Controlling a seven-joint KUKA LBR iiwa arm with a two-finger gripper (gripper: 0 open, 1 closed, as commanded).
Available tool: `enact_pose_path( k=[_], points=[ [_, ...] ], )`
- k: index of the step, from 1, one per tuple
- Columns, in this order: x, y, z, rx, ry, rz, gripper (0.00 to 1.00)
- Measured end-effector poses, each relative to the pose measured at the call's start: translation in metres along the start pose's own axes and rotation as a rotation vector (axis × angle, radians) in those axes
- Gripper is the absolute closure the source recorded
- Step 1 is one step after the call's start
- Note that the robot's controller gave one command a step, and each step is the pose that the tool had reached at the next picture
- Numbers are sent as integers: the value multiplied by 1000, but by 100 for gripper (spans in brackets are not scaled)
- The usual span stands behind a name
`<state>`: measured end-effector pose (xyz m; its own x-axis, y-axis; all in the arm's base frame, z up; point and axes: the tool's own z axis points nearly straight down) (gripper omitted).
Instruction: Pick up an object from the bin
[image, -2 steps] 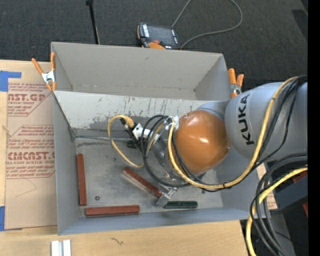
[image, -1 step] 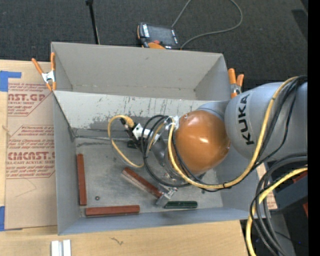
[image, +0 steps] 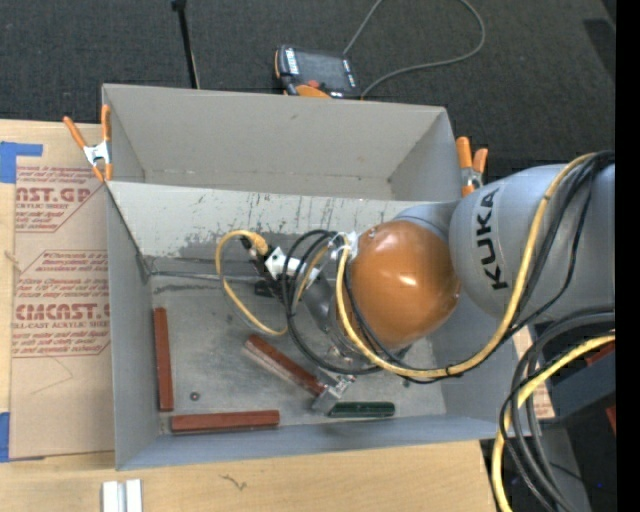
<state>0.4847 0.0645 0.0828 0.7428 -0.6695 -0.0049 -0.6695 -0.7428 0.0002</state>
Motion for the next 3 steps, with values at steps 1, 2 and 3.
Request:
enact_pose_path(
  k=[1,2,3],
  points=[
    [0,0,0,0,0,0,100],
    [0,0,0,0,0,0,100],
    [0,0,0,0,0,0,100]
  ],
)
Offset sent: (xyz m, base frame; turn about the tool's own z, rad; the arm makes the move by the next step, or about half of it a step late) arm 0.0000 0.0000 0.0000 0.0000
